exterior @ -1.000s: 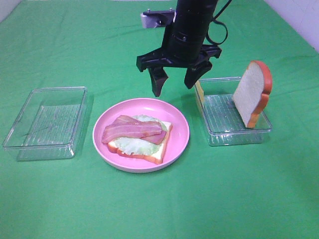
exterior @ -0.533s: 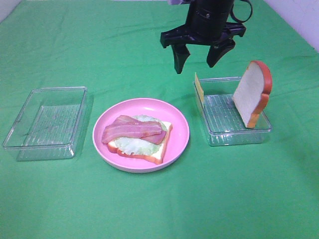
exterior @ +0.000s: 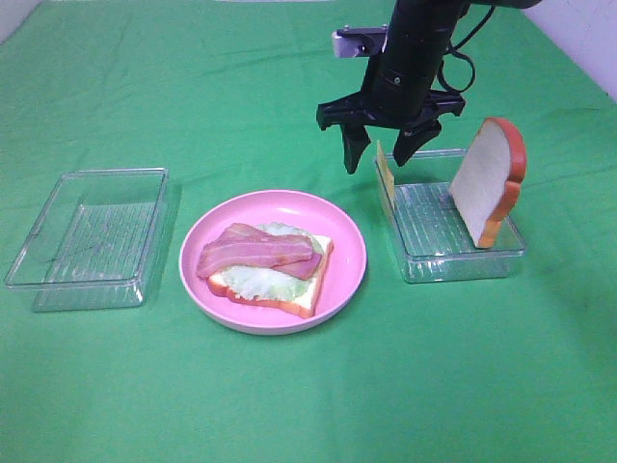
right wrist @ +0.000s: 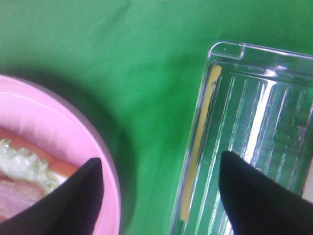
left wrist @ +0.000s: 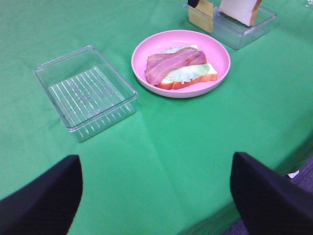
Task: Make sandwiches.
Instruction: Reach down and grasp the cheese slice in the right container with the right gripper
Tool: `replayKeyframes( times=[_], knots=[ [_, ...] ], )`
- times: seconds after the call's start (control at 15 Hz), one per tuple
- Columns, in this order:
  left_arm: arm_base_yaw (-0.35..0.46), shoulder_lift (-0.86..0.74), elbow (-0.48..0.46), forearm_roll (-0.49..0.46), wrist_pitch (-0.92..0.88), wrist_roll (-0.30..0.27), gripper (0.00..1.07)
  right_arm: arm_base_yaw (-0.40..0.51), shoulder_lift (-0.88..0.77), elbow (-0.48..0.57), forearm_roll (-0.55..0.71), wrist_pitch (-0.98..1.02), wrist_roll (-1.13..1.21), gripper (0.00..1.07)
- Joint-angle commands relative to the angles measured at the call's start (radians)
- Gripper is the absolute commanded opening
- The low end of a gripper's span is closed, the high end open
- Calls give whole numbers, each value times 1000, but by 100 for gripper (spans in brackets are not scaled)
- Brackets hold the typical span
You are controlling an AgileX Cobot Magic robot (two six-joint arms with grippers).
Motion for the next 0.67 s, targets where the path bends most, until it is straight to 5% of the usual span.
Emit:
replayKeyframes(
  times=[0.07, 0.67],
  knots=[
    [-3, -22, 5, -5, -7, -2, 79, -4, 25, -8, -19, -6, 6, 59],
    [-3, -22, 5, -5, -7, -2, 79, -4, 29, -8, -67, -9, 31, 1]
  ],
)
